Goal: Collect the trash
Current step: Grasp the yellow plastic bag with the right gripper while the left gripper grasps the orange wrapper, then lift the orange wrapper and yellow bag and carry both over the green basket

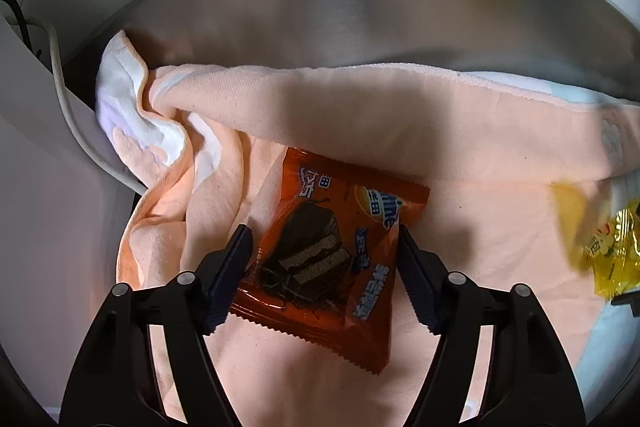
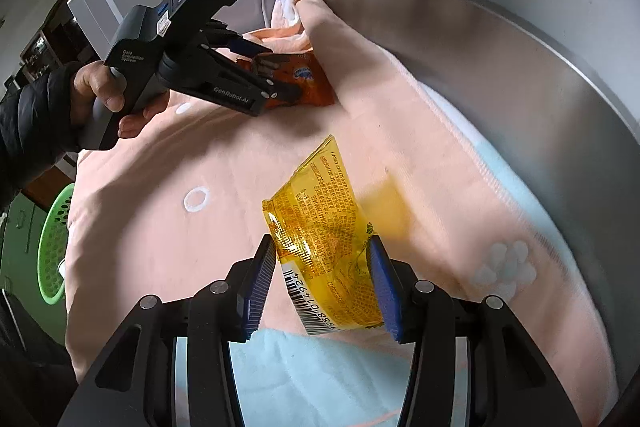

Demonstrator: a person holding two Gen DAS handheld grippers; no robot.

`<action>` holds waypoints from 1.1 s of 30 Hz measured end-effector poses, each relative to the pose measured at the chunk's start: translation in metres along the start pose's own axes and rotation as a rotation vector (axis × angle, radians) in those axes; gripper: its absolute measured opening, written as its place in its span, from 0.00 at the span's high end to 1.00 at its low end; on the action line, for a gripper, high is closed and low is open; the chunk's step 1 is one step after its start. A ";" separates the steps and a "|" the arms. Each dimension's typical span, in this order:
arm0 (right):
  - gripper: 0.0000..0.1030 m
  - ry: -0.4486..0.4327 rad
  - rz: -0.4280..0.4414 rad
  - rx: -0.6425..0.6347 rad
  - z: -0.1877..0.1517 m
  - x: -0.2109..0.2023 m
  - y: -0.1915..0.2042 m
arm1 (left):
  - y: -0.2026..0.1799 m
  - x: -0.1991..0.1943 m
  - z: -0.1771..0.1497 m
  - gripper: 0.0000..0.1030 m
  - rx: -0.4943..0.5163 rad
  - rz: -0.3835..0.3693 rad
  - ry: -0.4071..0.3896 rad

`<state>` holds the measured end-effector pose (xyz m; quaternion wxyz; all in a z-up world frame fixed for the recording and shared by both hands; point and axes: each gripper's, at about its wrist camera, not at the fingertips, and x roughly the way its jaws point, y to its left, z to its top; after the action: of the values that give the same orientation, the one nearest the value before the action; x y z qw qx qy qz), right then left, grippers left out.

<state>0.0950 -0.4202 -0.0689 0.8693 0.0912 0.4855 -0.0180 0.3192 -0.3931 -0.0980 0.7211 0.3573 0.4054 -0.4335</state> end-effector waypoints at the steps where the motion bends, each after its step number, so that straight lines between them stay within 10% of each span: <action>1: 0.56 0.000 -0.003 0.002 0.000 0.002 0.002 | 0.000 0.001 -0.001 0.32 -0.003 0.002 0.005; 8: 0.56 -0.003 0.007 0.026 -0.008 0.000 0.006 | 0.001 0.011 -0.008 0.33 -0.072 -0.004 0.026; 14: 0.56 -0.015 0.017 0.063 -0.016 -0.002 0.008 | -0.001 0.002 -0.019 0.54 -0.094 0.013 0.016; 33: 0.56 -0.045 0.042 0.023 -0.031 -0.012 0.054 | -0.023 -0.110 -0.123 0.70 -0.219 0.028 -0.065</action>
<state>0.0695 -0.3627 -0.0671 0.8791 0.1110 0.4634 -0.0074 0.2316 -0.2580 -0.0550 0.7746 0.2678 0.4219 -0.3877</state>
